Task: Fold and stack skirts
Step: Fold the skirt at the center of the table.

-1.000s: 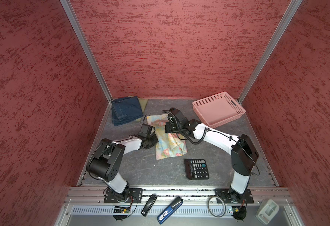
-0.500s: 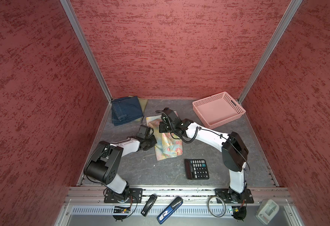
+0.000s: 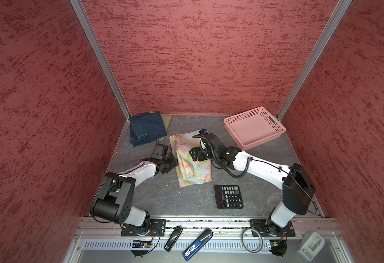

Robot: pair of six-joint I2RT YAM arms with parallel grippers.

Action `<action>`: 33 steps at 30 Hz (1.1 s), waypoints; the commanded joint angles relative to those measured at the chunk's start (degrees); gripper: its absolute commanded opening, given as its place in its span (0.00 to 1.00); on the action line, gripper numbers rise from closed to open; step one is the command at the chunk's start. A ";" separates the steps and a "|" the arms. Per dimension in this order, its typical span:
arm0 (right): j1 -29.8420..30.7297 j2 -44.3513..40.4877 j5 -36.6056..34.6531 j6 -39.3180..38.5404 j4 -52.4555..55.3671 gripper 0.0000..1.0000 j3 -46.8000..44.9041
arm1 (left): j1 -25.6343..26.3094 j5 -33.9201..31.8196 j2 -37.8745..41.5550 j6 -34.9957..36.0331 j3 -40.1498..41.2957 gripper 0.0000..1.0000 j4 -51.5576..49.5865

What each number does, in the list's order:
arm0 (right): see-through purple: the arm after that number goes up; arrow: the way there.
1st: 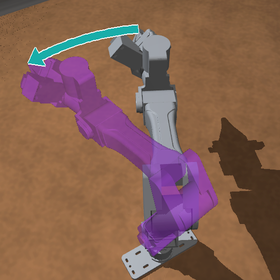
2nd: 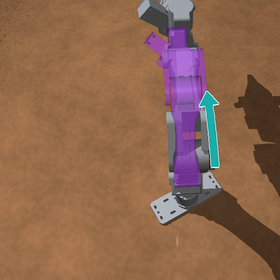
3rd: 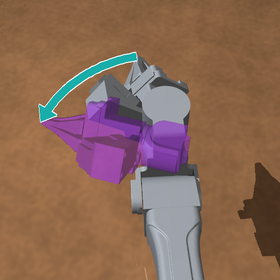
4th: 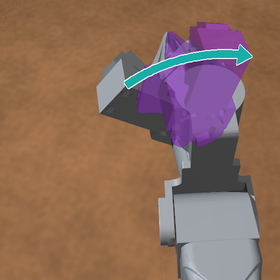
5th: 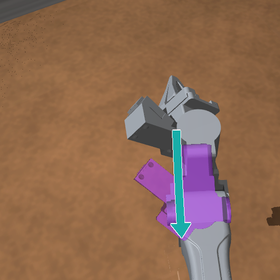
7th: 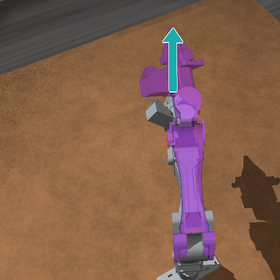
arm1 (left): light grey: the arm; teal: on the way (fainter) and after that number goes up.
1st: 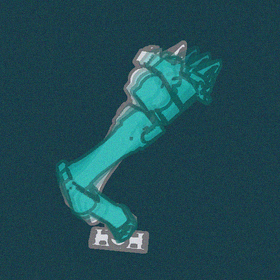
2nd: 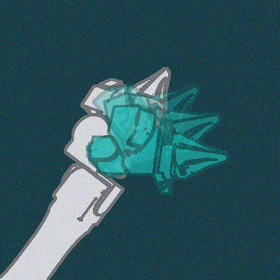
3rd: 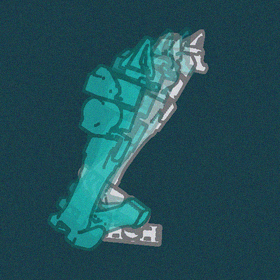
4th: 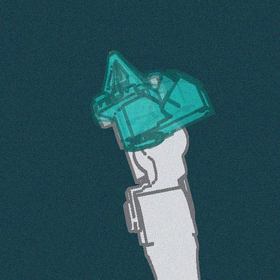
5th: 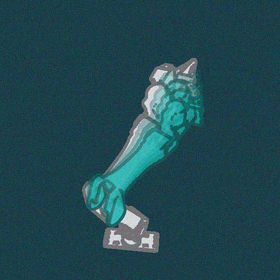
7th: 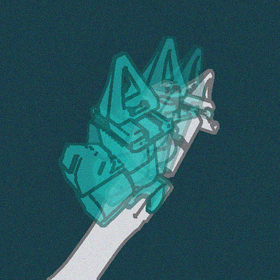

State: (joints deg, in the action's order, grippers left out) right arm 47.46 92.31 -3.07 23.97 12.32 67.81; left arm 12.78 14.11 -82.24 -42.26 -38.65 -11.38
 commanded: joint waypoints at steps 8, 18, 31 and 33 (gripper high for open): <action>-0.22 -12.15 -2.67 -14.40 -21.54 0.86 -26.25 | -3.81 7.35 12.27 1.00 1.98 0.70 -6.84; -0.27 -17.87 -4.79 -14.36 -26.27 0.86 -33.49 | 2.19 6.63 13.78 2.54 6.58 0.69 -6.03; -0.66 -18.06 -5.34 -12.51 -26.73 0.86 -34.40 | 3.90 4.92 13.86 5.81 8.40 0.61 -8.91; -0.70 -18.21 -5.45 -12.12 -26.72 0.86 -34.51 | 4.62 4.85 12.72 6.22 8.74 0.61 -7.74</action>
State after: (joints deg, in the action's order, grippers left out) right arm 47.05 74.67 -6.96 10.79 -12.67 33.67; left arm 16.60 19.16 -68.20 -37.80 -30.83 -20.51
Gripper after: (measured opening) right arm 0.858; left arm 0.608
